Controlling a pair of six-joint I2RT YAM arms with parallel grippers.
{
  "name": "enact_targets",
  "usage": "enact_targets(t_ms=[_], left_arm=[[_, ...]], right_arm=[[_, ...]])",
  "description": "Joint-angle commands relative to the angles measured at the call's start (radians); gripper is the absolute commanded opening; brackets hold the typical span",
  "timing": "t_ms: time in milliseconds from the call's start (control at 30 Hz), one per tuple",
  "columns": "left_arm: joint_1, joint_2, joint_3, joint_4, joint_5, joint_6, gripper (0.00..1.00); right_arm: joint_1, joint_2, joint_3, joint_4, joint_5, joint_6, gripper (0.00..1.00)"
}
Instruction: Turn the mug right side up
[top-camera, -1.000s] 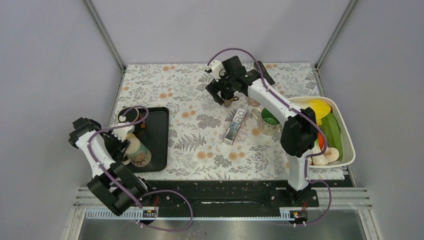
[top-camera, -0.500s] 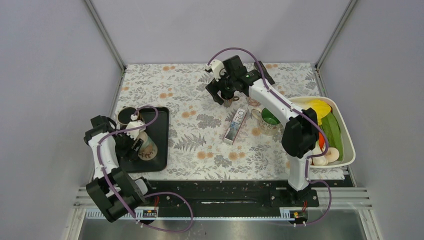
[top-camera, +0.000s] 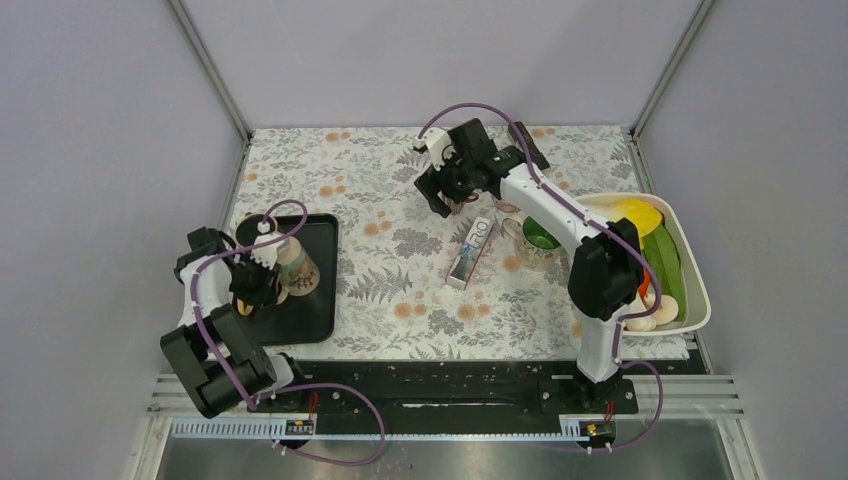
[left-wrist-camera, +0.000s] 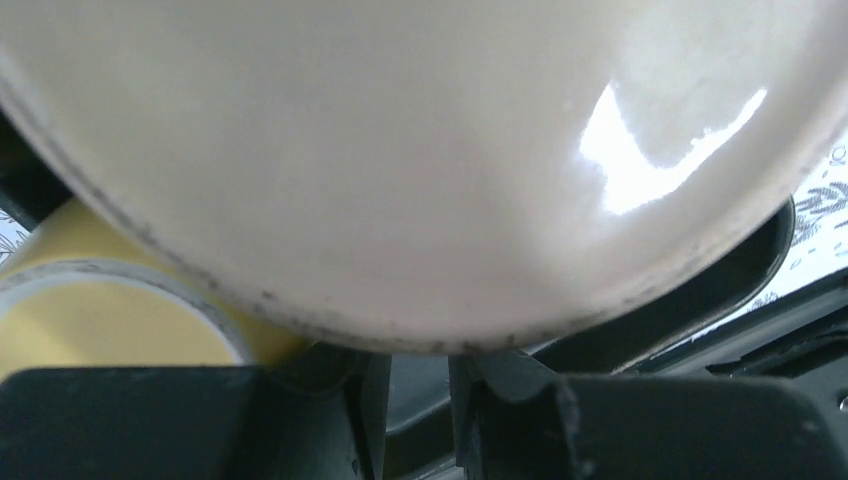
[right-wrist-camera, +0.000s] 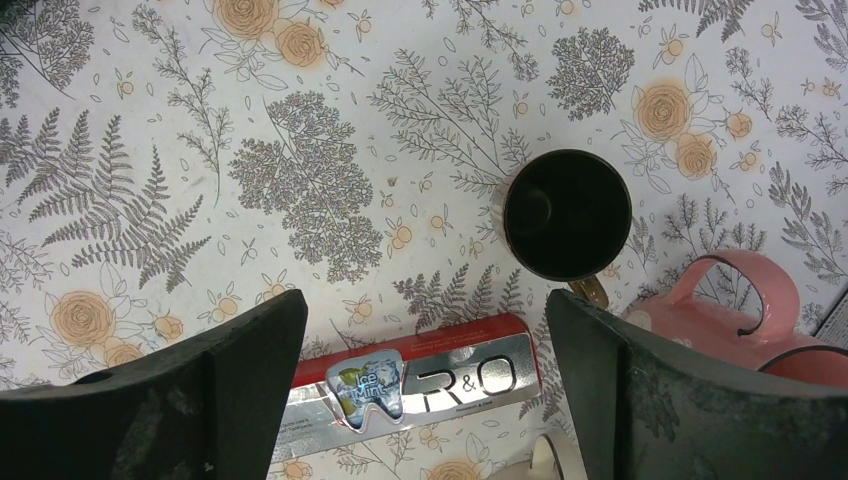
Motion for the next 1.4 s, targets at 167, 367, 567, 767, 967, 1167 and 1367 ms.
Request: enact_targets(t_ms=[167,367,567,767,967,1167,1367], left_arm=[[-0.052,-0.023,-0.067,0.288,0.083,-0.192,0.00],[-0.092,0.023,-0.061,0.362,0.056,-0.244,0.23],[-0.107,0.038,-0.070,0.452,0.050,-0.313,0.48],[-0.156,0.050,-0.095,0.551,0.026,-0.394,0.52],[-0.180,0.080,-0.085,0.554,0.020,-0.399,0.39],[-0.186,0.059,-0.082,0.506,0.047,-0.397,0.00],[-0.187,-0.011,-0.059,0.464,0.102,-0.466,0.00]], right_arm=[[0.011,-0.118,-0.084,0.101,-0.027,0.048,1.00],[0.009,-0.189,-0.198,0.175,-0.017,0.073,0.99],[0.011,-0.243,-0.292,0.251,-0.053,0.111,1.00],[0.010,-0.257,-0.322,0.260,-0.061,0.116,1.00],[0.010,-0.257,-0.327,0.260,-0.056,0.119,0.99],[0.010,-0.262,-0.327,0.261,-0.060,0.127,0.99],[0.010,-0.271,-0.332,0.268,-0.091,0.222,0.99]])
